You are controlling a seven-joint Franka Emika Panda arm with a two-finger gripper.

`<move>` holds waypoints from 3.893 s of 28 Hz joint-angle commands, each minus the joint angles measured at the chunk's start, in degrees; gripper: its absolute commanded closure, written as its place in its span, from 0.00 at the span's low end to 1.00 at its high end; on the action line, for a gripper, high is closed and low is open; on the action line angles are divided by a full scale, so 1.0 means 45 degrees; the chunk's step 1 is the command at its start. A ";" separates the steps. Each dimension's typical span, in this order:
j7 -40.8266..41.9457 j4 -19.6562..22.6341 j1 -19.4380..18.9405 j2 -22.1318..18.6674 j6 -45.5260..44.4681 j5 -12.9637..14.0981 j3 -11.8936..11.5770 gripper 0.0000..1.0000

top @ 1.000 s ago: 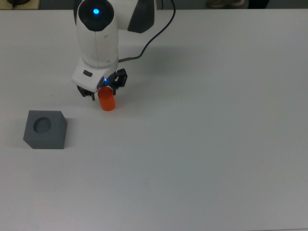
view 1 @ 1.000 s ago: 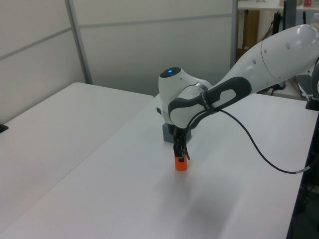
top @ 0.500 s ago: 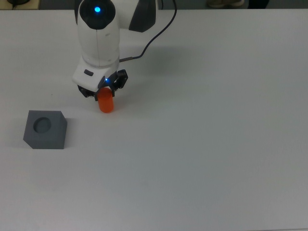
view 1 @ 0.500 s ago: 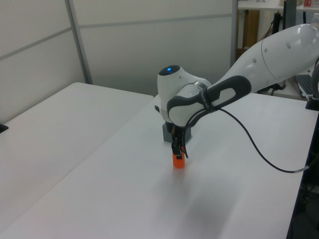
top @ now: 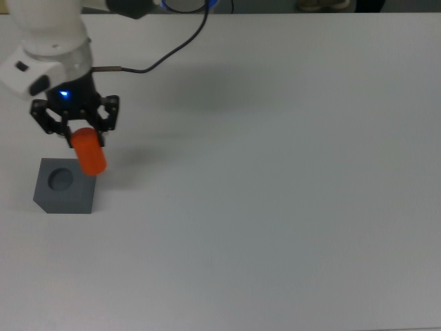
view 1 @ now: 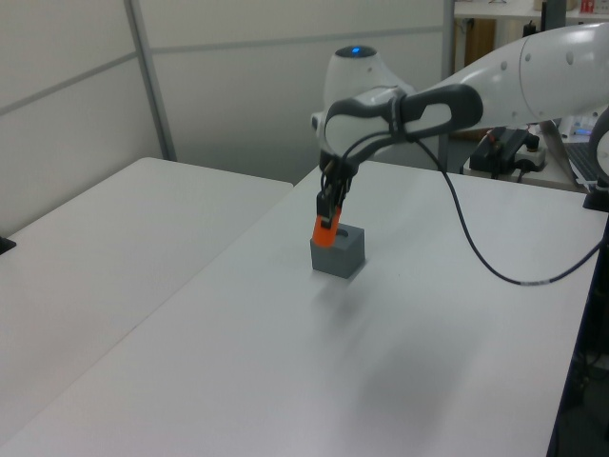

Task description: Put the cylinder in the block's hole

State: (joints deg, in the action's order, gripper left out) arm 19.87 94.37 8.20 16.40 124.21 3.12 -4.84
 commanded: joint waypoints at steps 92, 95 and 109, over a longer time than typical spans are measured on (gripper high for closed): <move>0.0136 -0.2280 0.1009 -0.0519 -0.5611 -0.1044 0.0137 0.00; 0.0136 -0.2280 0.1009 -0.0519 -0.5610 -0.1044 0.0137 0.00; 0.0175 -0.2280 0.1009 -0.0519 -0.5610 -0.1044 0.0137 0.00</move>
State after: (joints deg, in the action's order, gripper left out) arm 19.94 83.85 12.99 14.39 99.59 -0.59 -4.12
